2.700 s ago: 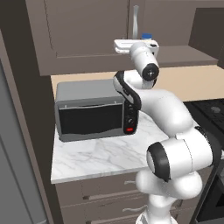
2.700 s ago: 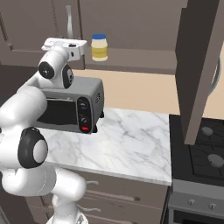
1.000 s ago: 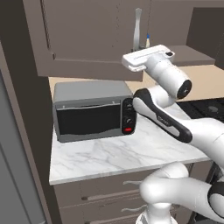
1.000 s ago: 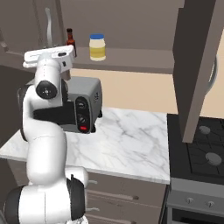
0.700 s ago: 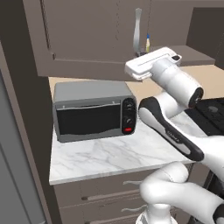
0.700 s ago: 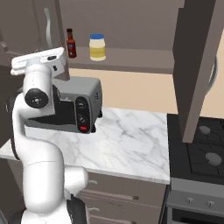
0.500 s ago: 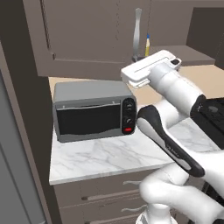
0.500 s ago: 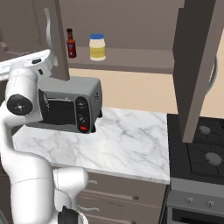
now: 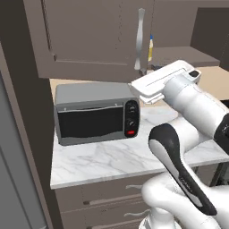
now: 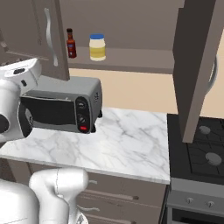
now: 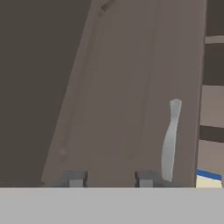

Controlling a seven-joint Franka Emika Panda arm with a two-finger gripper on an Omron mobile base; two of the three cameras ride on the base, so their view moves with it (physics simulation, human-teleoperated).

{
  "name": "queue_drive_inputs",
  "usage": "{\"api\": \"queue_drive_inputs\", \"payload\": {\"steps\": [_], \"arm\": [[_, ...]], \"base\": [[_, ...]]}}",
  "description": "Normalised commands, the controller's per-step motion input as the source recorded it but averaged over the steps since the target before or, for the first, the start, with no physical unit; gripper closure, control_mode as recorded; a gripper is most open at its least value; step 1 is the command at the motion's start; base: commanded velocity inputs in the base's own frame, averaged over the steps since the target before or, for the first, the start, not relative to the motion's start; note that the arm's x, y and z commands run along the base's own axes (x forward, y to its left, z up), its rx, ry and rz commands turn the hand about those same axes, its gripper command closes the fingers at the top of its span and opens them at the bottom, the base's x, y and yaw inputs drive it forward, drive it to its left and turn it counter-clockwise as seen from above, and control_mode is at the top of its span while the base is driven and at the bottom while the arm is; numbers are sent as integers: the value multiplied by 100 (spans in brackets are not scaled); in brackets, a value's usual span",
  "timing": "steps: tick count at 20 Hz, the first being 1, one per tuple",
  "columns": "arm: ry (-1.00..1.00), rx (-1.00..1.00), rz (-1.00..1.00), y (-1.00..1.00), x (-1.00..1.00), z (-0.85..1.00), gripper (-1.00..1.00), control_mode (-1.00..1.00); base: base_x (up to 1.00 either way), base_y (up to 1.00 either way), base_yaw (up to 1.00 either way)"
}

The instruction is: Move the condiment bottle and mayonnaise from the cabinet to the dining counter.

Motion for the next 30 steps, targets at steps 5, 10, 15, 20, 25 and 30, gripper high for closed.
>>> {"api": "queue_drive_inputs", "payload": {"steps": [5,10,15,20,25,30], "arm": [[20,1,-5,-100,-12,0,-100,-100],[20,4,-1,-93,7,1,-100,-100],[23,9,0,-37,33,9,-100,-100],[20,15,4,-1,66,7,-100,-100],[21,21,8,0,81,0,-100,-100],[21,39,11,0,57,-1,-100,-100]], "base": [[0,0,0],[0,0,0],[0,0,0],[0,0,0],[0,0,0],[0,0,0]]}}
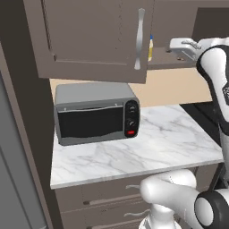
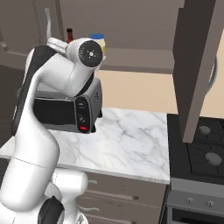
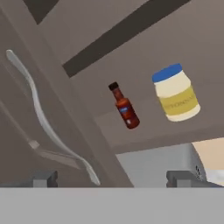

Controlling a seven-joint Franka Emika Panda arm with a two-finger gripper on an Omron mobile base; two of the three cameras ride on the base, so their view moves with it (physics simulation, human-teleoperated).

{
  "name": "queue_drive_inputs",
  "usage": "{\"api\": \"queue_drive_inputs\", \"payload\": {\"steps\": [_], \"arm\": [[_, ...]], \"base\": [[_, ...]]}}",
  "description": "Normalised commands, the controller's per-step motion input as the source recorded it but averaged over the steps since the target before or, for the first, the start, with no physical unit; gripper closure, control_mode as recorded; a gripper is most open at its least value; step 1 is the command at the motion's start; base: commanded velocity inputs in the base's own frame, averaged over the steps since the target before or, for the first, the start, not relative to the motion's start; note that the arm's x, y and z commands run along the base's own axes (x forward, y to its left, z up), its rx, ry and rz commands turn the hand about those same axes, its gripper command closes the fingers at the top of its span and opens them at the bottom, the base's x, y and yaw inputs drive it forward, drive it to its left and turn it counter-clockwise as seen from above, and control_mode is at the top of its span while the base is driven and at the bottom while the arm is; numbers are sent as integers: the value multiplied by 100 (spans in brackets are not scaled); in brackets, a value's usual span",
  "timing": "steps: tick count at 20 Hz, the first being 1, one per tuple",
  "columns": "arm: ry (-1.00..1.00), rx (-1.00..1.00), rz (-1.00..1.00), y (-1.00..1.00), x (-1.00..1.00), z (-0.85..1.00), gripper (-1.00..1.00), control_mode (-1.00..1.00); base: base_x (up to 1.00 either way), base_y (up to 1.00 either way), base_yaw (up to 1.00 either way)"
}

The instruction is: Move the condiment bottle and mayonnaise from the cabinet to the dining counter.

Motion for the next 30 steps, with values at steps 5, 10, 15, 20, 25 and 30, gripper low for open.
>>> {"api": "queue_drive_inputs", "payload": {"steps": [5,10,15,20,25,30], "arm": [[14,46,12,0,38,-16,-100,-100],[11,46,10,0,36,-3,-100,-100],[5,40,8,7,34,0,-100,-100],[6,26,7,44,11,0,-100,-100],[3,11,6,53,0,0,-100,-100],[5,8,7,39,0,0,-100,-100]], "base": [[0,0,0],[0,0,0],[0,0,0],[0,0,0],[0,0,0],[0,0,0]]}}
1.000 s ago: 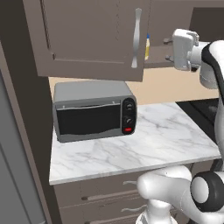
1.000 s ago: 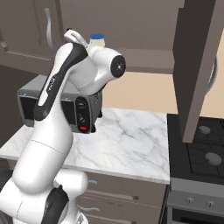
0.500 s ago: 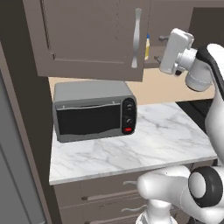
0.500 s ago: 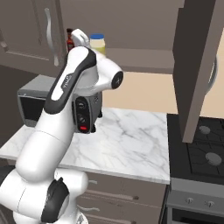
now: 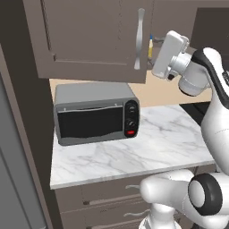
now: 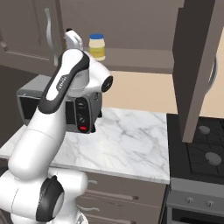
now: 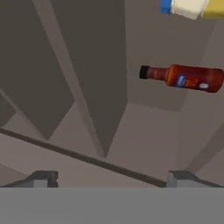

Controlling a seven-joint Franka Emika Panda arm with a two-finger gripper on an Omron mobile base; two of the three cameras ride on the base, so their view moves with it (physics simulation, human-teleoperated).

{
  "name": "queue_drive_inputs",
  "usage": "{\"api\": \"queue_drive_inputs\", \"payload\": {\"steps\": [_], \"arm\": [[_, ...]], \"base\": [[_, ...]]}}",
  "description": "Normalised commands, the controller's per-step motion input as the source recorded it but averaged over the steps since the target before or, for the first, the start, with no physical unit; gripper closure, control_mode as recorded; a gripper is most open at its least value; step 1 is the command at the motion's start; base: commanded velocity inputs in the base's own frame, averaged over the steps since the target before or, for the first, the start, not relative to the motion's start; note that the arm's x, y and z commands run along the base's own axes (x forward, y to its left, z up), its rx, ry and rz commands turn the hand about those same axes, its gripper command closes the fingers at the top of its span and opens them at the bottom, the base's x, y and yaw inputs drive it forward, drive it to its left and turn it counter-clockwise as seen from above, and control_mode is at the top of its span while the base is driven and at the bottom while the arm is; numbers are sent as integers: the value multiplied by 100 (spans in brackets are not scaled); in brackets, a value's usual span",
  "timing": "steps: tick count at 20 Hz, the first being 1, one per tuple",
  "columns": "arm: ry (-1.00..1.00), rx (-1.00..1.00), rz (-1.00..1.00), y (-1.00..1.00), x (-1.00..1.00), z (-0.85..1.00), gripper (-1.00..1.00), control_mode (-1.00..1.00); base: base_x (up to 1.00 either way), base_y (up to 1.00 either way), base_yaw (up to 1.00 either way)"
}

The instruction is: Move the condiment bottle and mayonnaise from the cabinet to the dining counter.

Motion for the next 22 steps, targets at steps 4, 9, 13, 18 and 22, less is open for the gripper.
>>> {"api": "queue_drive_inputs", "payload": {"steps": [4,9,13,18,22], "arm": [[5,8,9,29,-13,6,-100,-100],[1,6,9,25,-73,15,-100,-100],[5,4,10,48,-71,4,-100,-100],[12,0,13,88,-63,0,-100,-100],[25,0,18,100,-36,0,-100,-100]], "base": [[0,0,0],[0,0,0],[0,0,0],[0,0,0],[0,0,0]]}}
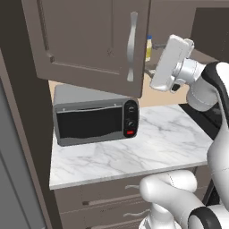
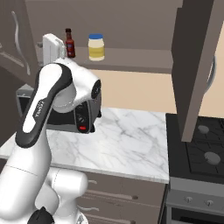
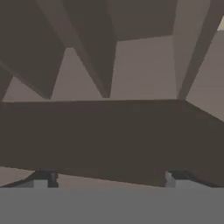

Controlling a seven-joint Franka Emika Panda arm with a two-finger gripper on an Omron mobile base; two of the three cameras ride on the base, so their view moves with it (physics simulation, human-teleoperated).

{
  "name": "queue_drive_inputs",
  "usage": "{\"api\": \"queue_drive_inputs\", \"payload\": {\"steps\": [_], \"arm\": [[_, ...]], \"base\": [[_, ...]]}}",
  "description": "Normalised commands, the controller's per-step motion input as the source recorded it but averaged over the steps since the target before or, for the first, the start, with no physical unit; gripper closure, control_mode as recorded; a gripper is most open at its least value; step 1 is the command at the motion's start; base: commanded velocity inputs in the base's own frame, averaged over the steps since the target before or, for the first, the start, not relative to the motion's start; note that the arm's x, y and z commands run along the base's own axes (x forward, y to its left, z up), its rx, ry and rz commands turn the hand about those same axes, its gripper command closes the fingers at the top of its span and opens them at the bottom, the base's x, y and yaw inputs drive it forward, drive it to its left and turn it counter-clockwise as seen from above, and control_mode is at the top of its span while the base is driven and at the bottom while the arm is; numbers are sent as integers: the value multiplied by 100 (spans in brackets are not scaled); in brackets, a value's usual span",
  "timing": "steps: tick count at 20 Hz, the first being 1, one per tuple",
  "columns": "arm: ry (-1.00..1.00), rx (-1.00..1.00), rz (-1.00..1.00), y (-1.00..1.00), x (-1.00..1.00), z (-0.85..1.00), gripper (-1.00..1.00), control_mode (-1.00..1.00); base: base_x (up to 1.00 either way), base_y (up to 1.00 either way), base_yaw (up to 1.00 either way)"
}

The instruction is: Move the condiment bottle and mayonnaise from the cabinet to the dining counter.

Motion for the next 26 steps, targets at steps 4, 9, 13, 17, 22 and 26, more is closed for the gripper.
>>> {"api": "queue_drive_inputs", "payload": {"steps": [4,9,13,17,22,26], "arm": [[32,0,23,100,-20,0,-100,-100],[36,0,27,100,-9,0,-100,-100],[37,0,28,100,-7,0,-100,-100],[34,0,29,100,-16,0,-100,-100],[34,0,29,100,-25,0,-100,-100],[30,0,26,100,-33,0,-100,-100]], "base": [[0,0,0],[0,0,0],[0,0,0],[0,0,0],[0,0,0],[0,0,0]]}}
